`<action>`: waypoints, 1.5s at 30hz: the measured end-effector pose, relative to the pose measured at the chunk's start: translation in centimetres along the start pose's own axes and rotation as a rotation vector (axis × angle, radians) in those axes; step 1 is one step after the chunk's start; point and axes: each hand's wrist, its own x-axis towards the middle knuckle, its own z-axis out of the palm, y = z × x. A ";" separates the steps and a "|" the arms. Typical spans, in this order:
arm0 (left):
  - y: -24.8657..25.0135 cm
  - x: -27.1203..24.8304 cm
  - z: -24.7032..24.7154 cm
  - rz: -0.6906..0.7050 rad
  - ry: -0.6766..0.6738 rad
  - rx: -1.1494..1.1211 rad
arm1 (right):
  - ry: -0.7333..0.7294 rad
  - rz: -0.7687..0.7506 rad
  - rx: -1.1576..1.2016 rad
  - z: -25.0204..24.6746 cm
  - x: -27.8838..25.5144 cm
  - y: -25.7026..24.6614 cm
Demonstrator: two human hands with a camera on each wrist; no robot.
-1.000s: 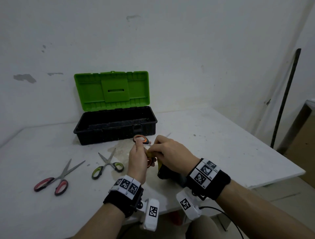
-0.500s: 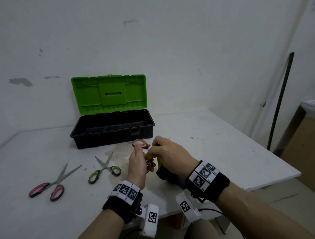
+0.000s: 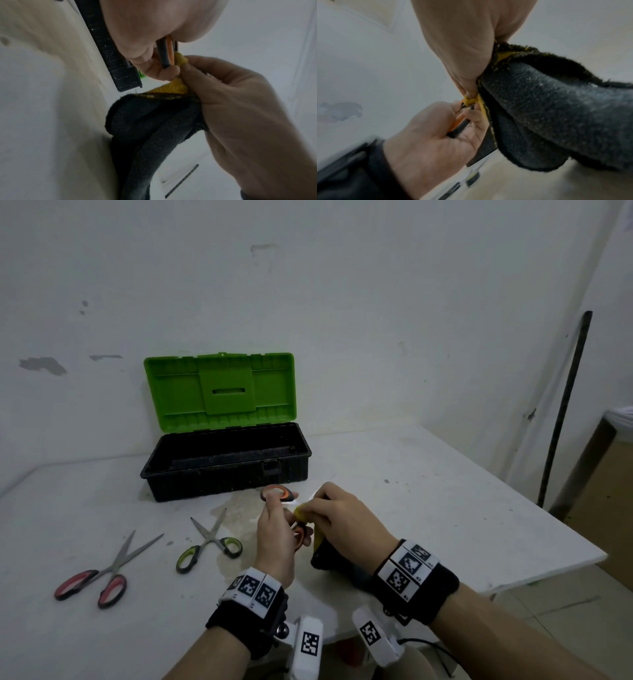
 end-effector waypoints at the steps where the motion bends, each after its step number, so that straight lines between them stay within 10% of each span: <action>1: 0.1 0.0 0.0 0.002 0.003 -0.006 | 0.026 0.034 -0.001 -0.1 0.2 0.4; 45: 0.1 0.5 -0.5 0.131 0.084 0.035 | 0.170 0.153 -0.083 0.8 -1.3 2.8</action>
